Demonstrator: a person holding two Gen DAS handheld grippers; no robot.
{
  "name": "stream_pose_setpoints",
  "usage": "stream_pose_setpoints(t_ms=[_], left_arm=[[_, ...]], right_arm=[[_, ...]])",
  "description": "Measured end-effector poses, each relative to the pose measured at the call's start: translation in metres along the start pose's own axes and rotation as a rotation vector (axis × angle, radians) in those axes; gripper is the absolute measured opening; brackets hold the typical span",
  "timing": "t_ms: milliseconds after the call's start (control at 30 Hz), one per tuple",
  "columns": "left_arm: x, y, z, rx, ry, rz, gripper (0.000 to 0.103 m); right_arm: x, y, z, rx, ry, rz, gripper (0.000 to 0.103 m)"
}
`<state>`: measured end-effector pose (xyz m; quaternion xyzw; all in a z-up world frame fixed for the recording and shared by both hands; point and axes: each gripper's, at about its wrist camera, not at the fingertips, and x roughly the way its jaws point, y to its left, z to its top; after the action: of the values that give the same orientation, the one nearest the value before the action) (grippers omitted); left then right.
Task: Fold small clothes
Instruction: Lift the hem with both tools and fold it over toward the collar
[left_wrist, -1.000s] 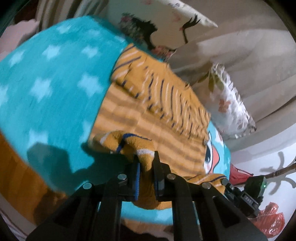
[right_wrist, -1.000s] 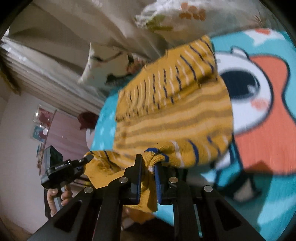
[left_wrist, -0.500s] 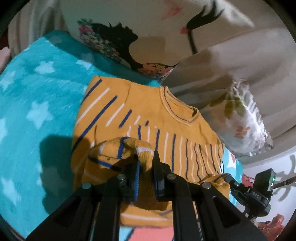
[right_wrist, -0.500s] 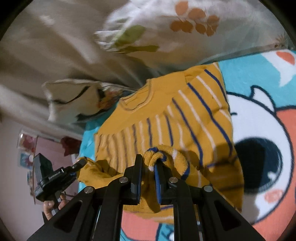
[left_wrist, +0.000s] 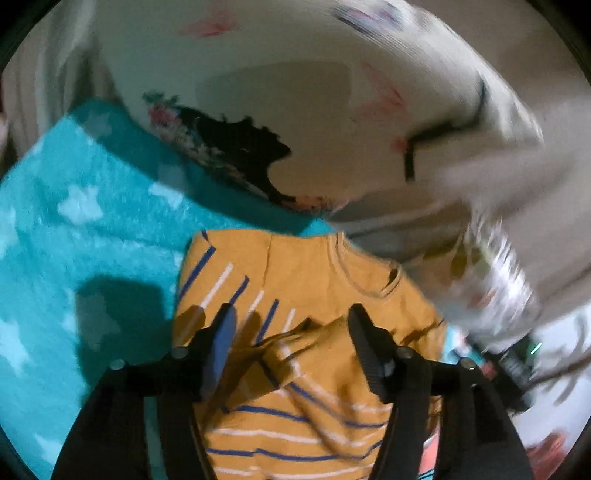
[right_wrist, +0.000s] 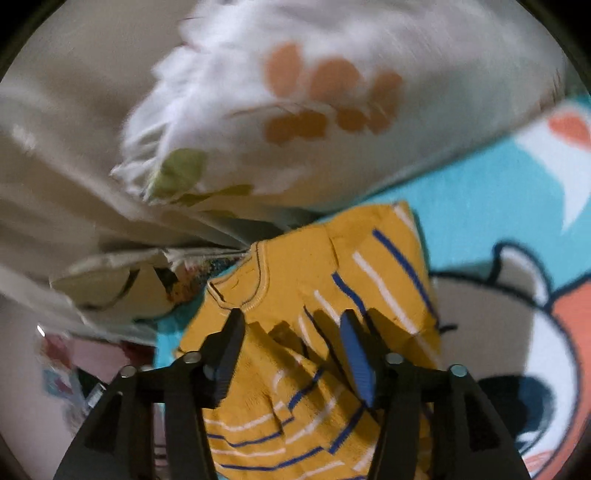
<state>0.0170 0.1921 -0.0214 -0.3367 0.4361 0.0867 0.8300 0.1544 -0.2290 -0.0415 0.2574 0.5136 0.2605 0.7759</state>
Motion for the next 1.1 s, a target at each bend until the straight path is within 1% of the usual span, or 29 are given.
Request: stream_pose_setpoints(t_ms=[67,133,233,300,333,367,400,433,467,500,567,633,667,733,767,800,867,900,933,967,1000,1033,1100], left_arm=[[0.004,-0.012,-0.009,0.122,0.019,0.041,0.065],[0.013,-0.026,-0.026,0.273,0.055,0.07,0.068],[0.026,-0.037,-0.045,0.42,0.098,0.113,0.07],[0.038,-0.039,-0.052,0.471,0.121,0.153,0.07],[0.045,-0.038,-0.054,0.487,0.128,0.185,0.067],[0.052,-0.035,-0.052,0.491,0.136,0.22,0.058],[0.058,-0.032,-0.048,0.476,0.145,0.242,0.025],[0.064,-0.024,-0.039,0.418,0.173,0.213,0.004],[0.065,-0.017,-0.031,0.358,0.176,0.197,0.005],[0.066,-0.006,-0.017,0.277,0.167,0.172,0.005],[0.071,0.009,-0.003,0.177,0.18,0.115,0.005],[0.081,0.018,0.002,0.146,0.197,0.129,0.005],[0.083,0.02,0.002,0.142,0.202,0.133,0.005],[0.085,0.027,0.004,0.104,0.2,0.12,0.007],[0.084,0.032,0.004,0.074,0.205,0.104,0.007],[0.082,0.037,0.006,0.039,0.21,0.084,0.008],[0.077,0.047,0.007,-0.011,0.22,0.048,0.011],[0.07,0.051,0.008,-0.02,0.216,0.045,0.018],[0.065,0.052,0.007,-0.017,0.208,0.05,0.027],[0.058,0.053,0.007,-0.012,0.197,0.056,0.032],[0.045,0.054,0.003,-0.005,0.176,0.065,0.042],[0.037,0.055,0.001,-0.005,0.162,0.073,0.049],[0.016,0.058,-0.006,-0.016,0.127,0.079,0.054]], right_arm=[[0.0,0.013,-0.006,-0.1,0.023,-0.044,0.061],[0.007,0.026,-0.017,-0.208,0.069,-0.095,0.061],[0.025,0.042,-0.039,-0.368,0.133,-0.172,0.061],[0.038,0.05,-0.051,-0.445,0.164,-0.212,0.061],[0.045,0.053,-0.056,-0.484,0.169,-0.244,0.061],[0.052,0.056,-0.059,-0.516,0.171,-0.276,0.06],[0.058,0.058,-0.06,-0.537,0.175,-0.302,0.032],[0.064,0.058,-0.058,-0.544,0.183,-0.315,0.006],[0.067,0.058,-0.054,-0.532,0.182,-0.316,0.006],[0.067,0.056,-0.048,-0.514,0.168,-0.31,0.006],[0.064,0.052,-0.03,-0.469,0.138,-0.307,0.006],[0.067,0.042,-0.012,-0.409,0.132,-0.296,0.006],[0.07,0.04,-0.008,-0.397,0.132,-0.307,0.006],[0.081,0.031,-0.001,-0.381,0.141,-0.349,0.006],[0.086,0.024,0.001,-0.366,0.156,-0.353,0.006],[0.09,0.018,0.002,-0.344,0.171,-0.346,0.006],[0.088,0.006,0.007,-0.285,0.17,-0.298,0.008],[0.084,0.002,0.008,-0.253,0.171,-0.275,0.011],[0.078,0.0,0.01,-0.227,0.166,-0.258,0.018],[0.069,0.0,0.011,-0.217,0.146,-0.249,0.022],[0.061,0.002,0.011,-0.216,0.126,-0.249,0.038],[0.049,0.003,0.01,-0.22,0.098,-0.25,0.05],[0.025,0.004,0.007,-0.216,0.057,-0.232,0.053]])
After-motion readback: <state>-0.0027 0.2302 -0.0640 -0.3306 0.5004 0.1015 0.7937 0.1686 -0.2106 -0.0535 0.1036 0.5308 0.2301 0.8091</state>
